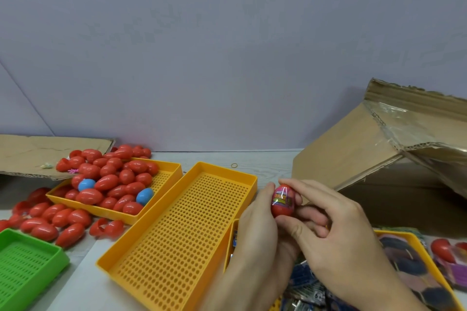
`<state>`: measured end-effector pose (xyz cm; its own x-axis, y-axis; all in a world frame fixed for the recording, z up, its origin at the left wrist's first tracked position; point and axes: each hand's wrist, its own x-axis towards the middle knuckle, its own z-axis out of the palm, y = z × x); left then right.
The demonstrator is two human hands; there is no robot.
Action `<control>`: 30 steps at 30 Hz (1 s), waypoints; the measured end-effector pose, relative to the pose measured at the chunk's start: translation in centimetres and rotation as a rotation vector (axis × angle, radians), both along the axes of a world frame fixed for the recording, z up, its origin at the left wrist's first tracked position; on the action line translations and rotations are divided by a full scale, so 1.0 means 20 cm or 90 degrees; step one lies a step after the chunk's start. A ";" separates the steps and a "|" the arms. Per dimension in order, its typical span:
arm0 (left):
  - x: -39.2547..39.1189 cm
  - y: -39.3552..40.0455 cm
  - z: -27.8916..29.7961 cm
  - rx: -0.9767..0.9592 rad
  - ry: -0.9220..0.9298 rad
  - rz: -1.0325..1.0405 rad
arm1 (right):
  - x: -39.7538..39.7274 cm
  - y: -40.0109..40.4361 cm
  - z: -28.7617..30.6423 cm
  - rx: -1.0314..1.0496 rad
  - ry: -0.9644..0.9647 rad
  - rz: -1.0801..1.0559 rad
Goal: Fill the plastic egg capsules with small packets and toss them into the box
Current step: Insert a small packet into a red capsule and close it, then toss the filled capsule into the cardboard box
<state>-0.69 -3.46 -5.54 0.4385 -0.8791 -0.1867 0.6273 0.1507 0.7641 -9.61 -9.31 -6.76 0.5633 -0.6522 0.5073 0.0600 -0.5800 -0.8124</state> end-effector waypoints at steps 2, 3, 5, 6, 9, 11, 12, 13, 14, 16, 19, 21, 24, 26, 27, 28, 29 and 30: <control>0.00 0.00 0.00 -0.018 0.036 -0.016 | 0.01 0.00 -0.01 0.037 -0.010 -0.002; 0.00 0.00 0.00 -0.024 0.049 -0.024 | 0.01 0.00 -0.01 0.047 -0.009 -0.005; 0.00 -0.01 -0.01 -0.032 0.070 -0.038 | 0.02 0.00 -0.01 0.073 -0.014 0.000; 0.00 -0.01 -0.01 -0.033 0.077 -0.046 | 0.02 0.00 -0.01 0.095 -0.023 0.008; 0.01 -0.01 -0.01 -0.035 0.039 -0.060 | 0.00 -0.01 -0.01 0.122 -0.024 -0.003; 0.01 -0.02 -0.02 -0.038 -0.004 -0.047 | 0.00 -0.02 -0.01 0.152 -0.023 -0.005; 0.01 -0.02 -0.03 -0.040 -0.019 -0.038 | 0.00 -0.03 -0.01 0.169 -0.021 0.004; 0.02 -0.03 -0.03 -0.039 -0.030 -0.028 | 0.00 -0.03 -0.01 0.188 -0.017 0.016; 0.02 -0.03 -0.04 -0.037 -0.044 -0.019 | 0.00 -0.03 -0.01 0.209 -0.015 0.027; 0.03 -0.03 -0.04 -0.029 -0.071 0.004 | -0.01 -0.03 -0.01 0.234 -0.013 0.042; 0.05 -0.02 -0.03 -0.032 -0.081 0.068 | -0.01 -0.03 -0.01 0.252 -0.018 0.024; 0.07 -0.01 -0.02 -0.022 -0.093 0.116 | -0.01 -0.03 0.00 0.262 -0.015 0.005; 0.10 0.01 0.00 0.021 -0.142 0.181 | -0.01 -0.03 0.00 0.268 0.003 -0.013; 0.11 0.02 0.02 0.058 -0.183 0.200 | -0.01 -0.03 -0.01 0.276 0.014 -0.032; 0.11 0.03 0.03 0.070 -0.196 0.206 | -0.01 -0.03 -0.01 0.277 0.019 -0.047; 0.10 0.03 0.05 0.077 -0.204 0.208 | -0.01 -0.03 -0.01 0.278 0.025 -0.060; 0.10 0.02 0.08 0.079 -0.217 0.208 | -0.01 -0.03 0.00 0.278 0.025 -0.070; 0.09 0.00 0.11 0.085 -0.240 0.207 | -0.01 -0.04 -0.01 0.284 0.022 -0.082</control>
<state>1.12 -3.52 -3.42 0.7434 -0.6658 -0.0637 0.2411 0.1780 0.9540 -9.83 -10.06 -6.90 0.4754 -0.8679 0.1438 -0.0213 -0.1747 -0.9844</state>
